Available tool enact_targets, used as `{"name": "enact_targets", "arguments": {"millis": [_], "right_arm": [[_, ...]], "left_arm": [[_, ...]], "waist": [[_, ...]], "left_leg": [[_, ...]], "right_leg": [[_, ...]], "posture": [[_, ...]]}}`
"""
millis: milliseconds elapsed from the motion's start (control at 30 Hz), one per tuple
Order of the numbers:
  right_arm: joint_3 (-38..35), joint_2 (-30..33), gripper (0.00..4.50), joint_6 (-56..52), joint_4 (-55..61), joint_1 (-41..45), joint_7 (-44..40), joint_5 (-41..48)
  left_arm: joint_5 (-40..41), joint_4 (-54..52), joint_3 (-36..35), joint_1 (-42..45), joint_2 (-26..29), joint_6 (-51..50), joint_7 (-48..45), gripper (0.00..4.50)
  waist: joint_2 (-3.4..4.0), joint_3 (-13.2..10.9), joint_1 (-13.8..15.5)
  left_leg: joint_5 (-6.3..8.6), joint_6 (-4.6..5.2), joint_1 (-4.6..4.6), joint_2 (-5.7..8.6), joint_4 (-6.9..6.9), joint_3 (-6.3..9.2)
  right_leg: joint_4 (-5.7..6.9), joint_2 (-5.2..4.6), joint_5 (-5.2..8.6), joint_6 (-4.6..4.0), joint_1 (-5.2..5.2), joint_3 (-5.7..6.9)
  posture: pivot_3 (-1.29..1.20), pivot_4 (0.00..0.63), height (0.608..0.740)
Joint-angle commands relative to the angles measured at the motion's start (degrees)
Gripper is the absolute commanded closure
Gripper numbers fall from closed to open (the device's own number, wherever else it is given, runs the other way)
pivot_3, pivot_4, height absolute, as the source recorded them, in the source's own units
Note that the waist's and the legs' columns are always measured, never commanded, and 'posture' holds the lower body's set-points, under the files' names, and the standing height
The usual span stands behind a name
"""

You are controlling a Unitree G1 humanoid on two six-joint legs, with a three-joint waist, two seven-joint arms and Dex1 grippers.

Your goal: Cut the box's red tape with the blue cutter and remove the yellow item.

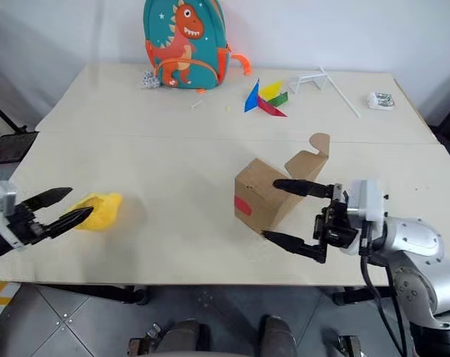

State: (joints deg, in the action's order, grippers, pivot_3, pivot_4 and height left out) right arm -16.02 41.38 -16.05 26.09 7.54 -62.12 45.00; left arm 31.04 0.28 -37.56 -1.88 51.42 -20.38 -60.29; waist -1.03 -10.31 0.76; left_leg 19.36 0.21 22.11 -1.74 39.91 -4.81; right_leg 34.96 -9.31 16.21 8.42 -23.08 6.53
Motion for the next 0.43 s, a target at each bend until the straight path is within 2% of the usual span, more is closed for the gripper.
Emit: {"name": "enact_targets", "arguments": {"millis": [33,200,433], "right_arm": [[-4.2,1.2,0.00,3.1,-1.5,-3.4,-2.5,-1.3],[-5.7,1.1,0.00,4.5,0.2,-11.7,-4.6,-2.2],[-3.9,-0.9,0.00,13.0,-3.2,-13.7,-5.7,-8.6]], "left_arm": [[-2.5,-1.7,-7.5,-10.0,0.5,6.1,-5.1,0.10],[-2.5,-4.9,-9.5,-19.1,-4.3,10.2,-5.3,0.10],[-2.8,-13.7,-4.6,-18.6,-8.9,9.7,1.7,0.10]], "waist": [[0.13,0.0,-0.4],[0.14,0.0,-0.6],[0.11,0.1,-0.5]], "left_leg": [[0.04,0.03,-0.02,-0.02,-0.06,-0.18],[0.16,0.12,-0.06,-0.04,-0.30,-0.49],[0.22,0.24,-0.11,-0.05,-0.06,-0.48]], "right_leg": [[-0.03,-0.02,0.00,-0.01,-0.08,-0.01],[-0.06,-0.08,0.01,0.00,-0.29,0.01],[-0.12,-0.16,-0.02,-0.04,-0.17,-0.15]], "posture": [[0.00,0.150,0.740],[0.00,0.150,0.740],[0.00,0.150,0.740]]}}
